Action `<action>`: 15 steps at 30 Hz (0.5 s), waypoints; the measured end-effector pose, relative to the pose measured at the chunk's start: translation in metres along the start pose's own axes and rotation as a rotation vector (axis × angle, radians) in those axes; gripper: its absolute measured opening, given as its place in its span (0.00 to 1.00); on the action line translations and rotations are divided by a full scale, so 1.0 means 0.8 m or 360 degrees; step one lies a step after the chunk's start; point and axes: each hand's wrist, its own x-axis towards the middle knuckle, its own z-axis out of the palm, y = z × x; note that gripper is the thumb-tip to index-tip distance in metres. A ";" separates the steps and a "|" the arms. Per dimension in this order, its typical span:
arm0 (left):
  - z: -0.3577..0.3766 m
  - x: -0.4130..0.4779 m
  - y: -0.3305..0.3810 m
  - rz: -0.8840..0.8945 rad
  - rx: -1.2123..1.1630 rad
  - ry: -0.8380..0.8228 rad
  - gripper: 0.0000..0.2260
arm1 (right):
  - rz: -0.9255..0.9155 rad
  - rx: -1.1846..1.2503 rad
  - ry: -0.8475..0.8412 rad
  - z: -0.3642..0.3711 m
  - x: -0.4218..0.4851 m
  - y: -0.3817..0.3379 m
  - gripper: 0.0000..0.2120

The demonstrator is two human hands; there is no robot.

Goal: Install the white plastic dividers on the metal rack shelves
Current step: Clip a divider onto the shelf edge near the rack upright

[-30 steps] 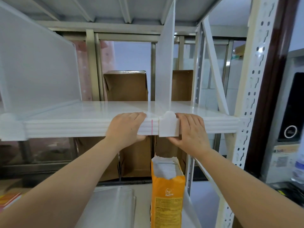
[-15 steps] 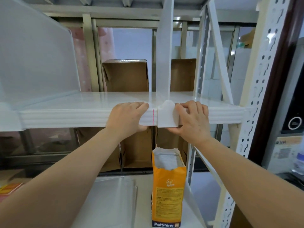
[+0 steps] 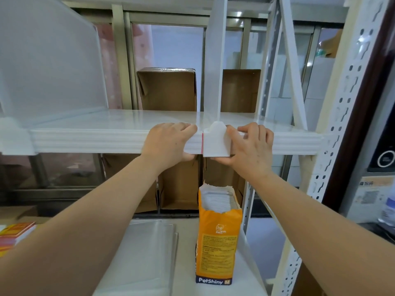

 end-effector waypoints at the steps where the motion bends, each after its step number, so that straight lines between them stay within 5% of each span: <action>1: 0.001 0.000 0.000 0.0001 0.0006 0.0001 0.22 | 0.0007 0.0005 0.0008 0.001 -0.001 -0.001 0.36; 15: 0.007 -0.003 0.001 0.0018 0.0025 0.0064 0.22 | 0.0062 0.0160 0.0087 0.010 -0.004 -0.003 0.35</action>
